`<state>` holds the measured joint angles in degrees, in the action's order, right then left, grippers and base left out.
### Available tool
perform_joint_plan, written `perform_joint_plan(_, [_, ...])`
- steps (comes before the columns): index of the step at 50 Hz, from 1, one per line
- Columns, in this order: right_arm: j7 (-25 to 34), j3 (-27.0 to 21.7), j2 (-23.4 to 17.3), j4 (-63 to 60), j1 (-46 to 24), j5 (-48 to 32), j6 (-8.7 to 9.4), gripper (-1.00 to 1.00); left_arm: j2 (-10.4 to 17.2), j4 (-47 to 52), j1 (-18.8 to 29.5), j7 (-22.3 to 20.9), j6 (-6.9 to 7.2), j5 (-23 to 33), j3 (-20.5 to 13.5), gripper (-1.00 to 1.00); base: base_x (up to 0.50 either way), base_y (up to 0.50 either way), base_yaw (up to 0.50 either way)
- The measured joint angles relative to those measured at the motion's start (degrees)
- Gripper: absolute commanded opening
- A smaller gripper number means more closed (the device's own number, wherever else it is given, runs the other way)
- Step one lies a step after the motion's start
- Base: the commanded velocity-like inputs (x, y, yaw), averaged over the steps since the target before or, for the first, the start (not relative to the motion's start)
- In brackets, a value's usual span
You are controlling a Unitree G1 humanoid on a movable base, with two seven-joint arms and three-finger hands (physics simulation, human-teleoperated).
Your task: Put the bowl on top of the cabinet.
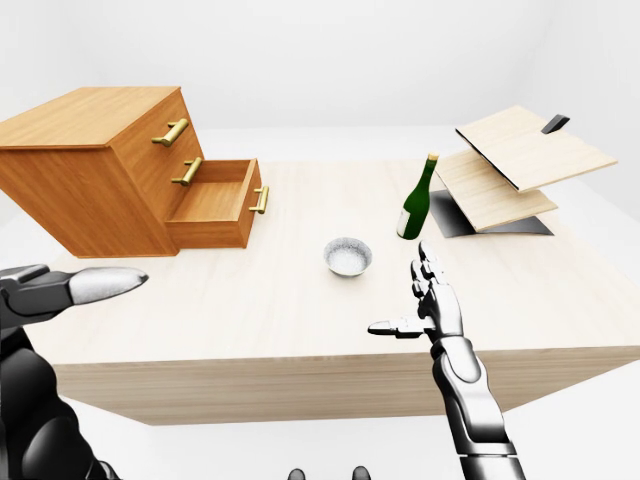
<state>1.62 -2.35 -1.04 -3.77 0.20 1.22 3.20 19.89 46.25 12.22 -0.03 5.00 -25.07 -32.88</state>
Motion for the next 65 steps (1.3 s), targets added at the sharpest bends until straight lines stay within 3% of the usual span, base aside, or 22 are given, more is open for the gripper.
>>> perform_joint_plan(14, [0.1, -0.1, 0.0, -0.7, 0.0, 0.3, 0.49, 1.0, 5.6, -0.2, 0.9, 2.7, 0.0, -6.9, -6.0, 1.0, 0.0, 0.0, 0.0])
perform_joint_plan(23, [0.6, -0.2, -0.1, -2.6, 0.1, 0.9, 1.39, 1.0, 8.0, -0.5, 0.8, 4.1, 0.0, -9.8, -8.0, 1.0, 0.0, 0.0, 0.0])
perform_joint_plan(55, [0.7, 0.1, 0.2, -11.0, 1.4, 0.9, 1.8, 1.0, 10.8, 0.0, 0.6, 6.2, 0.0, -14.2, -10.3, 1.0, 0.0, 0.49, 0.0])
perform_joint_plan(65, [0.6, 0.2, 0.7, -13.6, 1.7, 1.3, 1.8, 1.0, 12.4, 0.8, 0.9, 7.8, 0.0, -17.6, -12.0, 1.0, 0.0, 0.0, 0.0])
